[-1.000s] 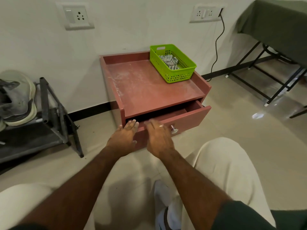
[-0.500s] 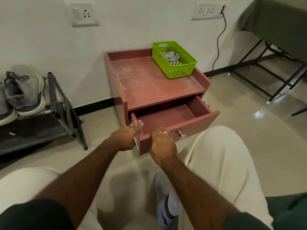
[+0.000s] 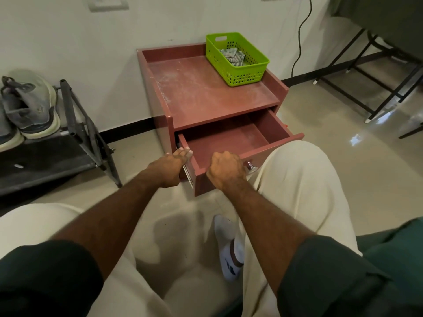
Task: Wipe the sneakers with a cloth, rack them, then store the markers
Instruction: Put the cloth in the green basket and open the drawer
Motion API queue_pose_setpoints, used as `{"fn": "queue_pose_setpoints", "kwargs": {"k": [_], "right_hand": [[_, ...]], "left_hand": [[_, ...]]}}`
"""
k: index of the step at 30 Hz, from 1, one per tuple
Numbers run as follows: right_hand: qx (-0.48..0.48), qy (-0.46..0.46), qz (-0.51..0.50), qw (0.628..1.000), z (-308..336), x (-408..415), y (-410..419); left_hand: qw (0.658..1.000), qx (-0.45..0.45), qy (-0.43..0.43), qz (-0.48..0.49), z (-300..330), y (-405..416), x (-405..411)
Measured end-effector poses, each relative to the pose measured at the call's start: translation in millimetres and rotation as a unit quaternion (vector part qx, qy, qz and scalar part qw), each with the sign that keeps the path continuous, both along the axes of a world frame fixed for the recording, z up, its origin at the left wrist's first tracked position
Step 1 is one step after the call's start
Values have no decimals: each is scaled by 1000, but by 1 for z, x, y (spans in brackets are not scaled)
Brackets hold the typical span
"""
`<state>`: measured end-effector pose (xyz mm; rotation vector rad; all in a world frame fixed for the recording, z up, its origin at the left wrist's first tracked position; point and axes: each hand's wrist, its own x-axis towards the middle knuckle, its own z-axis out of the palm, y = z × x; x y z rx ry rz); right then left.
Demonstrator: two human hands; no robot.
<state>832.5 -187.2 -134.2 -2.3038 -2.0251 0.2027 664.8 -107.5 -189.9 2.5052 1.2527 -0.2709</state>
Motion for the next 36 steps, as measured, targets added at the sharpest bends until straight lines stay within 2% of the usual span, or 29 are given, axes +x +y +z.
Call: {"fn": "queue_pose_setpoints", "kwargs": {"k": [6,10,15,17,26,31,33,36], "right_hand": [[-23,28,2,999,6,2,15],[-116,0,33,993,18,4,45],[-222,-56,125,965,21,12,79],[-253,-65,123,957,14,13,83],[-247,-10,66,967,1,16,62],[-385,4,102,917,-9,11,33],[-365,1,116,924,-16,6,32],[-188,0,103,977,-3,-1,45]], "left_hand": [[1000,-6,-11,10,-4,6,-1],[999,-3,-25,30,-6,16,0],[998,7,-44,48,-5,28,2],[998,-5,-37,49,-6,26,5],[1000,2,-10,22,-5,19,9],[999,-32,-2,-28,-6,8,11],[999,-31,-2,-34,-7,2,14],[999,-1,-33,-5,5,1,11]]}}
